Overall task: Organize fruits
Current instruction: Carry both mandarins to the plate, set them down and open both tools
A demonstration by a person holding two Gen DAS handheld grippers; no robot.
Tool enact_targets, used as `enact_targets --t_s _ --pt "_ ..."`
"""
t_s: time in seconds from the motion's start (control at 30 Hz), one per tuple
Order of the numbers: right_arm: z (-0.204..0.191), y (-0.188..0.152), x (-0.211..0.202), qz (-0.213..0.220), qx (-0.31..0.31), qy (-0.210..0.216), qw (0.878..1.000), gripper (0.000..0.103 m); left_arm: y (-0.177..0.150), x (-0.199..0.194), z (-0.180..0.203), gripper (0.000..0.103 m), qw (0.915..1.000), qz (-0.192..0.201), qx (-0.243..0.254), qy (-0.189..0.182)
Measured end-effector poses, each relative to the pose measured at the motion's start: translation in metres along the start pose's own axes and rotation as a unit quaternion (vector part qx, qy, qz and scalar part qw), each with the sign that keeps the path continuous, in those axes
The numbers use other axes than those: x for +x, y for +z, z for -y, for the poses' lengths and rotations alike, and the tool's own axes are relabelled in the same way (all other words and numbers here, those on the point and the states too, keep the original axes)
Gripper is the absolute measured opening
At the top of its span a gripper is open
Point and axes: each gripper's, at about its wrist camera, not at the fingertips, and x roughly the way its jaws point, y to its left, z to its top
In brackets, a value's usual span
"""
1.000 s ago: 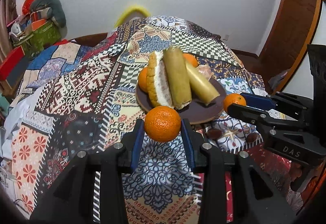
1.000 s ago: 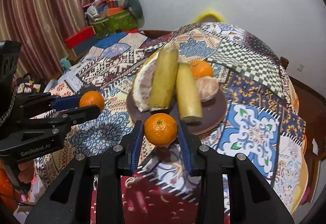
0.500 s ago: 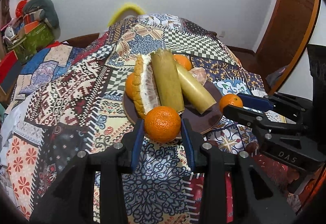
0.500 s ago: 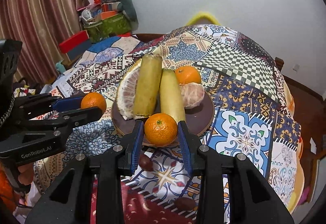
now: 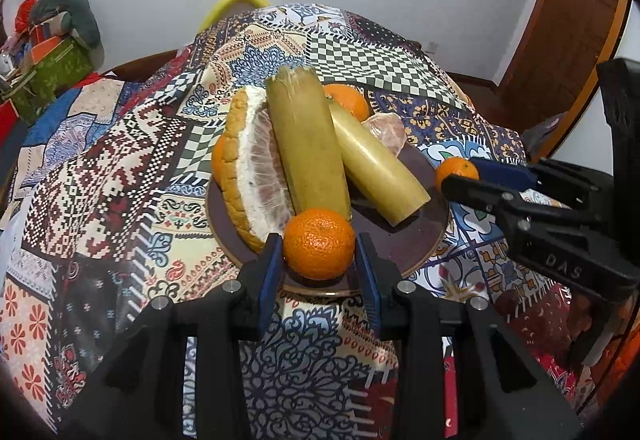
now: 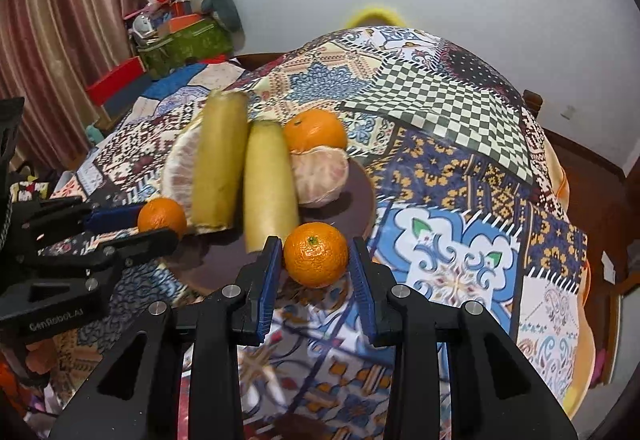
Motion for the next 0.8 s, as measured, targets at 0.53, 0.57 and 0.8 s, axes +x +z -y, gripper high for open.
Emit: enact_targets --t_s 0.53,0.57,0.8 --pt "0.005 0.005 0.014 -0.013 0.01 0.002 1.0 0.032 -0.001 0.006 0.004 0.037 0.9999 -0.006 0.011 0.011" --pt "0.005 0.005 0.013 -0.013 0.01 0.004 1.0 0.032 -0.001 0.006 0.004 0.037 0.9999 -0.007 0.01 0.011" --pt "0.005 0.004 0.005 -0.006 0.01 0.002 1.0 0.039 -0.001 -0.005 0.006 0.041 0.9999 0.003 0.009 0.012"
